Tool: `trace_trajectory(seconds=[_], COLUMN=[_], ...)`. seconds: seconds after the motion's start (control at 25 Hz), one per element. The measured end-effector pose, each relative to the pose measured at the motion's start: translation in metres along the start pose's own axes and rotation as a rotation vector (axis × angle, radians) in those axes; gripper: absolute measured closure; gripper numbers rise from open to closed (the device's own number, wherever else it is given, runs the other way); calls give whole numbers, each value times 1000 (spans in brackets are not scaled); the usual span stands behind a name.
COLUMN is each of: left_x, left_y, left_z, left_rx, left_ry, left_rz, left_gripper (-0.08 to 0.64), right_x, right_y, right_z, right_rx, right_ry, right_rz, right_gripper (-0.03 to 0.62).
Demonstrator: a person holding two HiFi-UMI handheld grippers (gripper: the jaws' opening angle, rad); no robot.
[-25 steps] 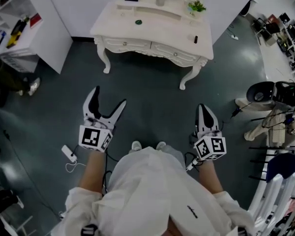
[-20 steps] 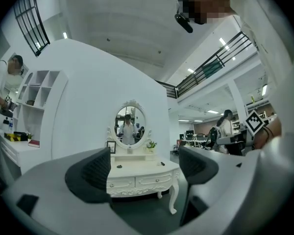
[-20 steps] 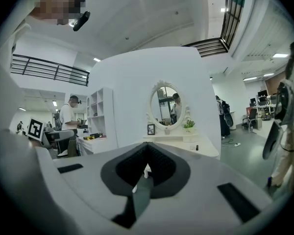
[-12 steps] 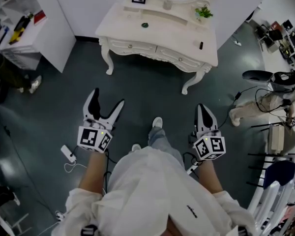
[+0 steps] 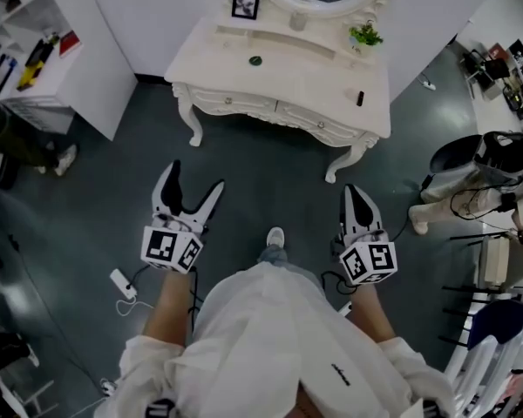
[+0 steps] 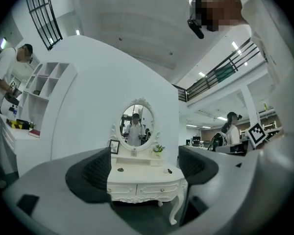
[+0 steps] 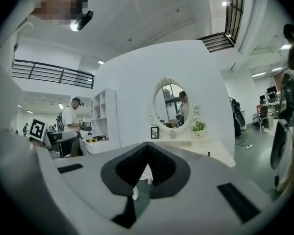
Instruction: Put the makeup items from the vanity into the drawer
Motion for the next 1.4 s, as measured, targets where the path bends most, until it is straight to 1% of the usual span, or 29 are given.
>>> trace_trajectory(seconds=[0.2, 0.36, 0.56, 0.76, 0.92, 1.24, 1.4], left_x=[-66, -113, -163, -197, -212, -225, -249], left_y=[-2, -4, -3, -3, 3, 17, 26], left_z=[5, 9, 12, 22, 26, 15, 3], left_rx=[-11, -22, -29, -37, -34, -39, -27], left_ry=[11, 9, -17, -41, -47, -53, -44], left_rz=[-4, -8, -18, -13, -23, -53, -56], left_gripper=[152, 152, 153, 153, 153, 153, 153], right_x=[-40, -73, -110, -136, -151, -176, -195], right_y=[-15, -28, -42, -50, -49, -42, -44], right_z=[43, 76, 112, 141, 150, 152, 161], right_rx=[-10, -11, -22, -20, -33, -8, -67], right_ry=[-4, -26, -61, -106, -125, -150, -130], right_rz=[-12, -12, -14, -16, -27, -47, -36], right_gripper=[574, 574, 574, 574, 574, 574, 574])
Point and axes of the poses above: the fingertips, and each gripper's own axes: x backward along the fingers, z to its right, y out of its underside, the point moved 2 cm from there along x, backward along the fingers, and after that the axes turned 8 degrees about -x, right-handed, at the moved point
